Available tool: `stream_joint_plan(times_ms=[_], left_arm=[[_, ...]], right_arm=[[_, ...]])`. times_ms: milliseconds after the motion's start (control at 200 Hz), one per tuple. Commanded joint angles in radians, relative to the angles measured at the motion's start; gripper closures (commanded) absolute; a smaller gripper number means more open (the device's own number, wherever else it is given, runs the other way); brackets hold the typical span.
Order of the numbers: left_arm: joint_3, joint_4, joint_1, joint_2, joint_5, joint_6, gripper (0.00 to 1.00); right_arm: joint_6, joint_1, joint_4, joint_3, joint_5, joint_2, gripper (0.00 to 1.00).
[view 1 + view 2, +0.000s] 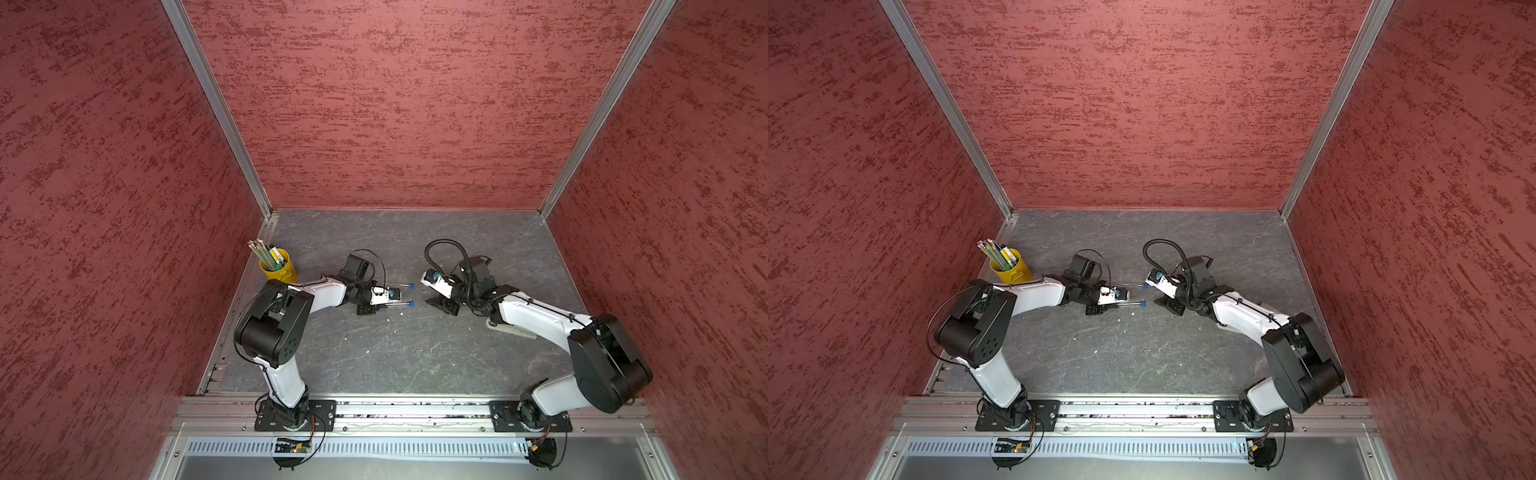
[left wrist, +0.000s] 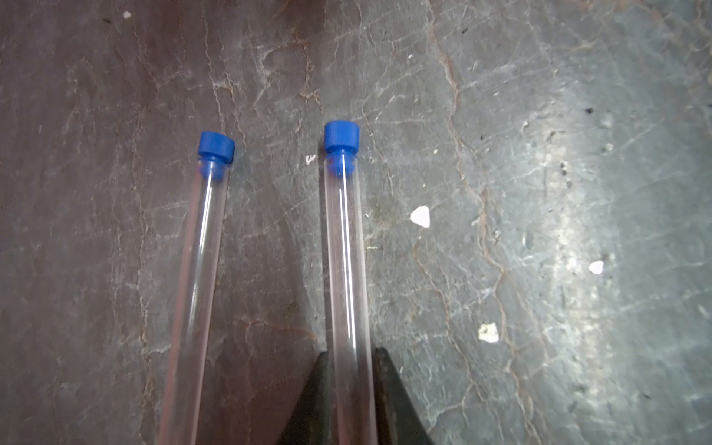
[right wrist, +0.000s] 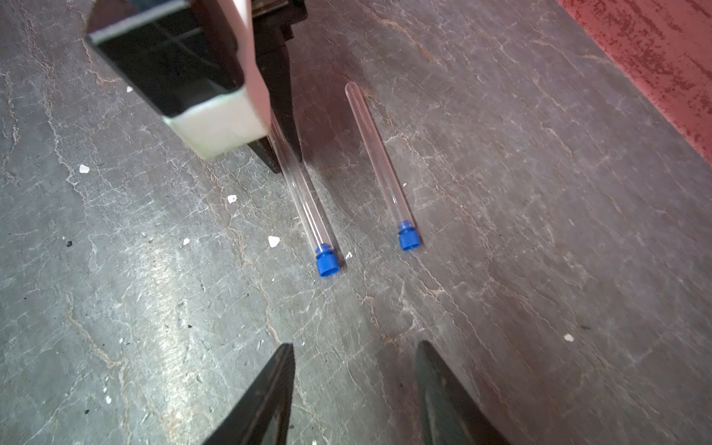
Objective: Insert stoppers into test tubes
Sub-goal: Place the test tube at the center of the board, then reset both arms
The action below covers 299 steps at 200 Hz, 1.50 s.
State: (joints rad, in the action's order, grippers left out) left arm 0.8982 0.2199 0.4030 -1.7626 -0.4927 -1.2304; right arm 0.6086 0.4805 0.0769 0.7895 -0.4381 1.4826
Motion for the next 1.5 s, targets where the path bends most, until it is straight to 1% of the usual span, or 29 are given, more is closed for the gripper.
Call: stream_joint_plan(times_ms=[0, 346, 541, 561, 671, 892, 912, 1007, 1072, 1112, 1167, 1202, 1212, 1282, 1327, 1338, 1393, 1493], left_arm=[[0.021, 0.027, 0.000, -0.015, -0.004, -0.001, 0.76], [0.025, 0.028, 0.007, -0.007, 0.005, 0.003, 0.63], [0.019, 0.014, 0.008, 0.008, 0.003, 0.006, 0.59], [0.020, 0.013, 0.009, 0.011, 0.003, 0.005, 0.58], [0.018, 0.015, 0.014, 0.025, 0.006, 0.015, 0.57], [-0.017, -0.024, 0.022, 0.112, 0.004, 0.048, 0.53], [-0.019, -0.028, 0.022, 0.123, 0.003, 0.052, 0.52], [-0.055, -0.072, 0.021, 0.184, -0.010, 0.092, 0.48], [-0.091, -0.119, 0.020, 0.232, -0.012, 0.117, 0.40], [-0.111, -0.141, 0.020, 0.262, -0.008, 0.132, 0.28], [-0.138, -0.169, 0.016, 0.301, -0.001, 0.154, 0.17], [-0.153, -0.186, 0.011, 0.328, -0.001, 0.170, 0.02], [-0.157, -0.190, 0.008, 0.334, -0.004, 0.175, 0.00], [-0.185, -0.226, -0.013, 0.372, -0.022, 0.222, 0.00], [-0.208, -0.274, -0.028, 0.390, -0.029, 0.266, 0.00], [-0.214, -0.287, -0.030, 0.395, -0.029, 0.280, 0.00], [-0.244, -0.356, -0.046, 0.410, -0.026, 0.361, 0.00], [-0.291, -0.488, -0.066, 0.434, 0.013, 0.482, 0.01]], right_arm=[[-0.010, -0.004, -0.014, -0.012, 0.018, -0.025, 0.47], [-0.010, -0.005, -0.012, -0.015, 0.021, -0.024, 0.47], [-0.010, -0.005, -0.011, -0.017, 0.028, -0.025, 0.46], [-0.038, -0.004, -0.011, -0.019, 0.028, -0.025, 0.46], [-0.042, -0.005, -0.011, -0.022, 0.035, -0.024, 0.46], [-0.073, -0.005, -0.058, -0.051, 0.064, -0.025, 0.45], [-0.078, -0.005, -0.067, -0.053, 0.071, -0.052, 0.45], [-0.106, -0.009, -0.121, -0.082, 0.114, -0.079, 0.44], [-0.136, -0.017, -0.164, -0.102, 0.124, -0.105, 0.37], [-0.151, -0.020, -0.180, -0.109, 0.123, -0.120, 0.32], [-0.175, -0.028, -0.212, -0.120, 0.127, -0.139, 0.25], [-0.188, -0.035, -0.230, -0.124, 0.132, -0.146, 0.21], [-0.191, -0.036, -0.234, -0.126, 0.133, -0.148, 0.20], [-0.214, -0.050, -0.249, -0.123, 0.148, -0.161, 0.15], [-0.232, -0.061, -0.270, -0.131, 0.167, -0.173, 0.03], [-0.235, -0.063, -0.277, -0.134, 0.170, -0.176, 0.02], [-0.258, -0.075, -0.326, -0.156, 0.207, -0.192, 0.01], [-0.311, -0.092, -0.433, -0.208, 0.339, -0.213, 0.01]])
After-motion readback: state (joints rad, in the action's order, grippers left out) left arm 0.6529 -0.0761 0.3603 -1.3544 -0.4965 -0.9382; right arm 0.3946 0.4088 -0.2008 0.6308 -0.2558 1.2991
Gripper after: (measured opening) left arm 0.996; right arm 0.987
